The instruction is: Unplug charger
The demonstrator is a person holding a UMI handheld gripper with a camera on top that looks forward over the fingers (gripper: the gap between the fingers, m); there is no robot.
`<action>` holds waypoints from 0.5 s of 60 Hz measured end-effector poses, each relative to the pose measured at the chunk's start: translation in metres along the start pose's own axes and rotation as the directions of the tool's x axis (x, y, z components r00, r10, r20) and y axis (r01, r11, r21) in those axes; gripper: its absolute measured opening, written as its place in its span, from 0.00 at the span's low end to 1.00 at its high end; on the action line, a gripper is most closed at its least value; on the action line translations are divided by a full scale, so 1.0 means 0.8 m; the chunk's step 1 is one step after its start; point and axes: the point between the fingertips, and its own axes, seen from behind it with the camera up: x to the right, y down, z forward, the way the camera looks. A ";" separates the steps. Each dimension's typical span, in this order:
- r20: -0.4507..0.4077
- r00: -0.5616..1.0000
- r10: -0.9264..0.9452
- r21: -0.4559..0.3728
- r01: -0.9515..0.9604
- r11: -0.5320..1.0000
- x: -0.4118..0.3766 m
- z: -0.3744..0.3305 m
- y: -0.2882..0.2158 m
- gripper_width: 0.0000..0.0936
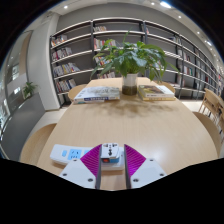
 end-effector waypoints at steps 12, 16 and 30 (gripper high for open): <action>0.008 0.997 -0.078 -0.030 0.079 0.996 -0.008 -0.002 0.001 0.22; 0.001 0.992 -0.124 -0.032 0.124 0.992 -0.009 -0.003 0.001 0.21; 0.055 0.996 -0.066 -0.077 0.070 0.995 -0.013 -0.016 -0.052 0.09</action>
